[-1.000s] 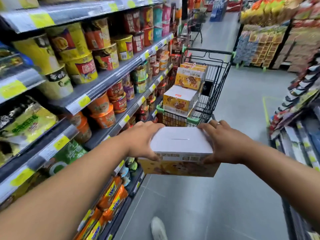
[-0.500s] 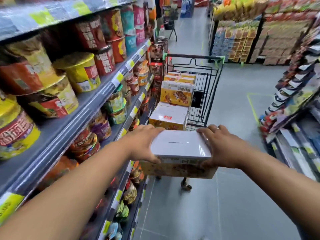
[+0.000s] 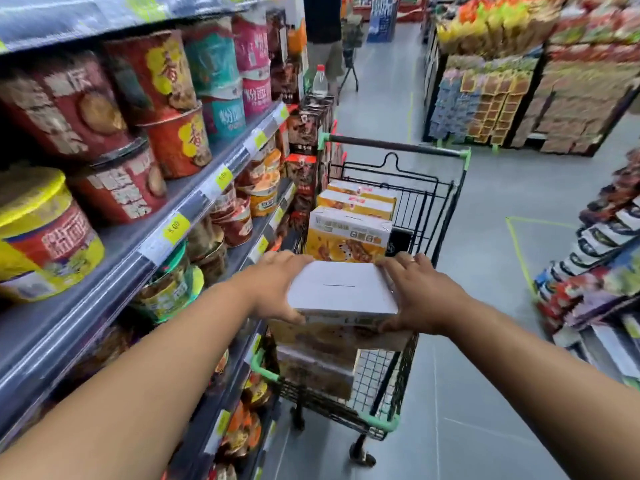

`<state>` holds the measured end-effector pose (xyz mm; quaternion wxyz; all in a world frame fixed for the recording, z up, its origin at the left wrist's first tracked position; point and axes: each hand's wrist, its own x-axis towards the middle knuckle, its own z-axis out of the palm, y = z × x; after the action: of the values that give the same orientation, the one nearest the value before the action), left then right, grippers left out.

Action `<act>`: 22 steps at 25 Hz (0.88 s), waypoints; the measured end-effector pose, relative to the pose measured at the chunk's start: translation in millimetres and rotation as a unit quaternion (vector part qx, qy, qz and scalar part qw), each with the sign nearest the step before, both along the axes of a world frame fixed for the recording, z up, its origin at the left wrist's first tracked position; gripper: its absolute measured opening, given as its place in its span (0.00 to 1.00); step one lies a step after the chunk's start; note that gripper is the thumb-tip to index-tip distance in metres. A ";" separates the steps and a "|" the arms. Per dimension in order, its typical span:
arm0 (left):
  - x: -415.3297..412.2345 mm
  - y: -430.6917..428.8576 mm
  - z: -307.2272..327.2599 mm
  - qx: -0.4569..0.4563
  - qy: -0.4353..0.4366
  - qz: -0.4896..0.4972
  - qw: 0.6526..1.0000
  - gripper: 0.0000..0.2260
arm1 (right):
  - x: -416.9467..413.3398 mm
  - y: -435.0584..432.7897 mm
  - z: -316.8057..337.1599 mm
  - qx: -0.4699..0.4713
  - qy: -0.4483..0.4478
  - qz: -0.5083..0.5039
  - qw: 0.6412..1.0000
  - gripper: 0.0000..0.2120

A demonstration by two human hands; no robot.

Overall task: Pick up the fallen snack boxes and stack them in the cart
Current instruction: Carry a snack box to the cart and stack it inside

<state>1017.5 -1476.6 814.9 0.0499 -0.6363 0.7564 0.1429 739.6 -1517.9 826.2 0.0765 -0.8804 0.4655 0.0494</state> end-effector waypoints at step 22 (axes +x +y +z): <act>63.8 -260.7 -116.6 0.073 -0.085 -0.079 0.991 0.48 | 86.1 -193.1 -125.7 0.092 0.025 -0.143 0.985 0.50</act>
<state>1081.3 -1737.3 698.3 0.1718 -0.5791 0.7848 0.1387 825.8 -1711.0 700.5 0.1516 -0.7927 0.5816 0.1022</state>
